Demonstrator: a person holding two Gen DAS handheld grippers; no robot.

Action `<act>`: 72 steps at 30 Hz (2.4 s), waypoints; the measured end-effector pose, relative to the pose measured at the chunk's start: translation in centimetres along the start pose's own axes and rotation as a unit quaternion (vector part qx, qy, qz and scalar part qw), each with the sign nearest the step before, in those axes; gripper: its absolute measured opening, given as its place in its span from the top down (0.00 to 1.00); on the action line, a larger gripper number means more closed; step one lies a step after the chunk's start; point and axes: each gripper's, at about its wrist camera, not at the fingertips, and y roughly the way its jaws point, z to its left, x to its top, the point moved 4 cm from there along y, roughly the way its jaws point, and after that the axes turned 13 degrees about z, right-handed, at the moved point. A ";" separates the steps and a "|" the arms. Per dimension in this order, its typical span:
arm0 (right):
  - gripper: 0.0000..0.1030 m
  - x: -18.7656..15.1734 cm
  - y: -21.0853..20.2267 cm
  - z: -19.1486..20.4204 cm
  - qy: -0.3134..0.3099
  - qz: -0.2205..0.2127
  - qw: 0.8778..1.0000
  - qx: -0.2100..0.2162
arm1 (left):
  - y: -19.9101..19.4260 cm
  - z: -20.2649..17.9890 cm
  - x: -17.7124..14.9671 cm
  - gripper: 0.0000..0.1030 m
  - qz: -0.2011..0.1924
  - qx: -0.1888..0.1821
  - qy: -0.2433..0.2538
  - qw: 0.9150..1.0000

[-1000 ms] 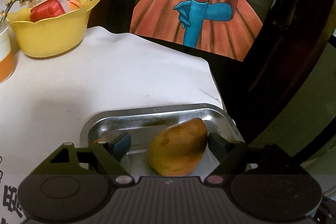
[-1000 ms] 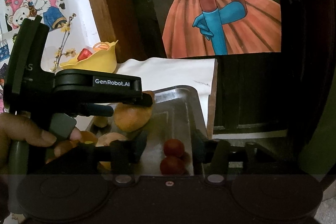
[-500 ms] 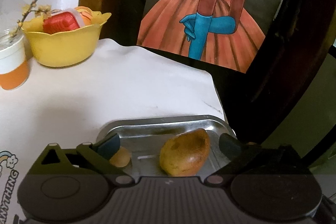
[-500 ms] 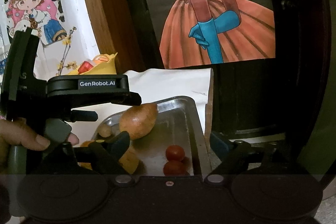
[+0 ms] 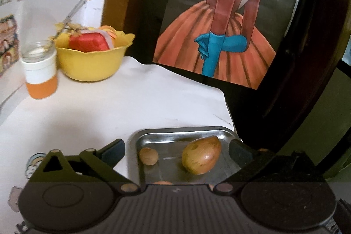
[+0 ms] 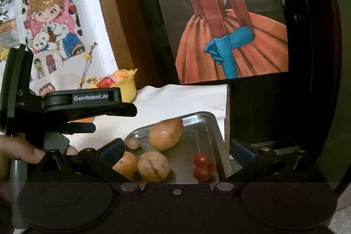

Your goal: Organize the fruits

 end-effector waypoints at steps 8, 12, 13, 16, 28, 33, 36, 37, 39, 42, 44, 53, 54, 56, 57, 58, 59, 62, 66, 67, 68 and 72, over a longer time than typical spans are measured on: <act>0.01 -1.8 -2.4 2.1 -0.010 -0.005 1.000 0.009 | -3.4 2.3 -3.0 0.00 -0.010 0.011 -0.013 1.000; 0.01 -2.8 -3.2 3.0 -0.008 -0.001 1.000 0.022 | -4.8 3.6 -4.5 0.00 -0.015 0.019 -0.022 0.999; 0.01 -3.0 -3.5 3.2 -0.009 -0.001 1.000 0.024 | -5.1 3.9 -4.8 0.00 -0.015 0.020 -0.024 0.999; 0.01 -3.4 -4.0 3.7 -0.011 -0.001 1.000 0.026 | -6.0 4.8 -5.8 0.00 -0.018 0.025 -0.030 0.999; 0.01 -5.6 -6.4 6.5 -0.038 -0.001 0.999 0.033 | -9.8 6.9 -10.0 0.00 -0.042 0.056 -0.018 0.997; 0.01 -7.0 -7.6 8.1 -0.053 -0.008 0.998 0.034 | -12.1 8.0 -12.3 0.00 -0.059 0.070 -0.021 0.996; 0.01 -7.8 -8.4 9.1 -0.062 -0.013 0.997 0.034 | -13.4 8.6 -13.6 0.00 -0.068 0.079 -0.024 0.994; 0.01 -8.1 -8.7 9.4 -0.065 -0.015 0.997 0.034 | -13.8 8.8 -14.0 0.00 -0.070 0.081 -0.024 0.994; 0.01 -8.7 -9.1 10.0 -0.071 -0.018 0.997 0.033 | -14.8 9.2 -15.0 0.00 -0.078 0.089 -0.024 0.993; 0.01 -9.7 -9.8 10.8 -0.080 -0.024 0.996 0.032 | -16.0 9.7 -16.3 0.00 -0.087 0.101 -0.026 0.991; 0.01 -10.4 -10.0 11.3 -0.087 -0.026 0.995 0.029 | -16.8 9.9 -17.3 0.00 -0.092 0.114 -0.027 0.989; 0.01 -13.2 -10.7 12.8 -0.107 -0.027 0.994 0.013 | -19.2 10.8 -21.6 0.00 -0.106 0.150 -0.035 0.982; 0.01 -13.5 -10.8 12.9 -0.109 -0.030 0.994 0.010 | -19.4 11.0 -22.0 0.00 -0.108 0.155 -0.037 0.981; 0.01 -14.0 -11.1 13.2 -0.115 -0.038 0.993 0.002 | -19.8 11.3 -22.7 0.00 -0.114 0.164 -0.041 0.979; 0.01 -14.3 -11.2 13.3 -0.118 -0.041 0.992 -0.001 | -20.0 11.5 -23.1 0.00 -0.117 0.168 -0.042 0.978; 0.01 -14.5 -11.2 13.4 -0.121 -0.045 0.992 -0.004 | -20.2 11.6 -23.4 0.00 -0.119 0.172 -0.042 0.977; 0.01 -14.9 -11.3 13.6 -0.126 -0.047 0.991 -0.008 | -20.4 11.7 -23.7 0.00 -0.122 0.176 -0.043 0.976; 0.01 -15.8 -11.5 13.9 -0.133 -0.057 0.989 -0.014 | -21.1 11.9 -24.7 0.00 -0.129 0.179 -0.045 0.974; 0.01 -16.9 -12.1 14.1 -0.127 -0.074 0.989 -0.018 | -22.0 12.2 -26.1 0.00 -0.143 0.175 -0.052 0.973; 0.01 -17.2 -12.2 14.2 -0.128 -0.076 0.989 -0.017 | -22.1 12.2 -26.3 0.00 -0.142 0.176 -0.052 0.973; 0.01 -17.3 -12.3 14.2 -0.131 -0.078 0.988 -0.018 | -22.1 12.3 -26.6 0.00 -0.141 0.178 -0.051 0.973; 0.01 -17.8 -12.9 14.2 -0.128 -0.092 0.987 -0.022 | -22.7 12.4 -27.3 0.00 -0.148 0.182 -0.052 0.971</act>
